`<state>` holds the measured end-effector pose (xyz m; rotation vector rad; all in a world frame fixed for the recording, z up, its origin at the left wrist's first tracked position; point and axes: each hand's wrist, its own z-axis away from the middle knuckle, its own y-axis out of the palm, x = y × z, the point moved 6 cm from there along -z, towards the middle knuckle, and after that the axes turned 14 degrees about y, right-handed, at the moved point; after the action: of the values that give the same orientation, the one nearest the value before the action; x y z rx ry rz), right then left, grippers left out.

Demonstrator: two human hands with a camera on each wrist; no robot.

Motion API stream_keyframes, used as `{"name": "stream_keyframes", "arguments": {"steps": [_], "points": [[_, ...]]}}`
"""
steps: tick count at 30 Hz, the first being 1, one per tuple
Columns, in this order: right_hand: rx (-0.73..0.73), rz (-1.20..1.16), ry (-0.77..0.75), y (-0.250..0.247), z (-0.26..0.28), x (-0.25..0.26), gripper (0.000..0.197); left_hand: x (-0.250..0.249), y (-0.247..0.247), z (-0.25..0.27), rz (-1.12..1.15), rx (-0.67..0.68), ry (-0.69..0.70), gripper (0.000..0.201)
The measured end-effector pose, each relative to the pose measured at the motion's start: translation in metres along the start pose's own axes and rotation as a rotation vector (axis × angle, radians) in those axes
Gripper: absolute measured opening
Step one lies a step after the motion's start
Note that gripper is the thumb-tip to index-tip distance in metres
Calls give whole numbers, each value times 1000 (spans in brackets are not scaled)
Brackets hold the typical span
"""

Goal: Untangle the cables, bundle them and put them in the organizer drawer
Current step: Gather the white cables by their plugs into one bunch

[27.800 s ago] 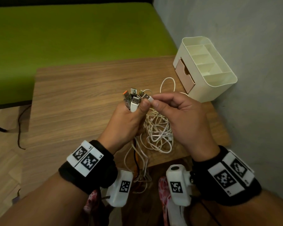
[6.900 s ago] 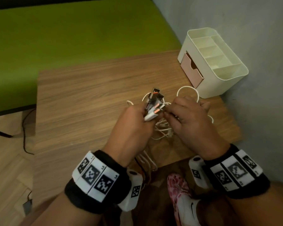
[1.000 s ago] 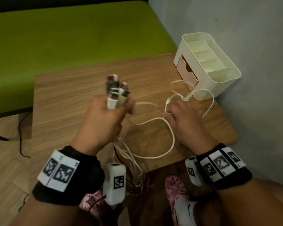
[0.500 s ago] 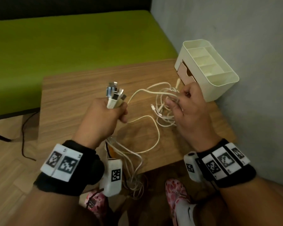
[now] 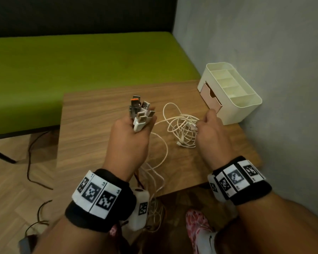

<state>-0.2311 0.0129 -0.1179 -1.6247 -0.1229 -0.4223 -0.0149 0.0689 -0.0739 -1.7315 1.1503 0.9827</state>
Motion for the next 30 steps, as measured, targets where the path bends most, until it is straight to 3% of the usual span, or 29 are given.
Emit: {"name": "stream_keyframes", "arguments": {"steps": [3, 5, 7, 9, 13, 18, 22, 27, 30], "points": [[-123, 29, -120, -8, 5, 10, 15, 1, 21, 3, 207, 135, -115, 24], [-200, 107, -266, -10, 14, 23, 22, 8, 40, 3, 176, 270, -172, 22], [-220, 39, -331, -16, 23, 32, 25, 17, 51, 0, 30, 339, -136, 12], [-216, -28, -355, -15, 25, 31, 18, 24, 54, -5, -108, 337, -72, 11], [-96, -196, -325, -9, 17, 15, 25, 26, 44, -11, -241, 325, -28, 23], [-124, -201, -291, -16, 15, 2, 12, 31, 20, -14, -38, 169, -124, 21], [-202, -227, -291, -31, 25, 8, 10, 20, 11, -10, 7, 158, -126, 21], [-112, -243, -176, -46, 29, 2, 7, -3, 9, -6, -75, 165, -84, 19], [-19, -65, -167, -51, 30, -3, 5, -12, 11, 0, -35, 174, -121, 20]]}}
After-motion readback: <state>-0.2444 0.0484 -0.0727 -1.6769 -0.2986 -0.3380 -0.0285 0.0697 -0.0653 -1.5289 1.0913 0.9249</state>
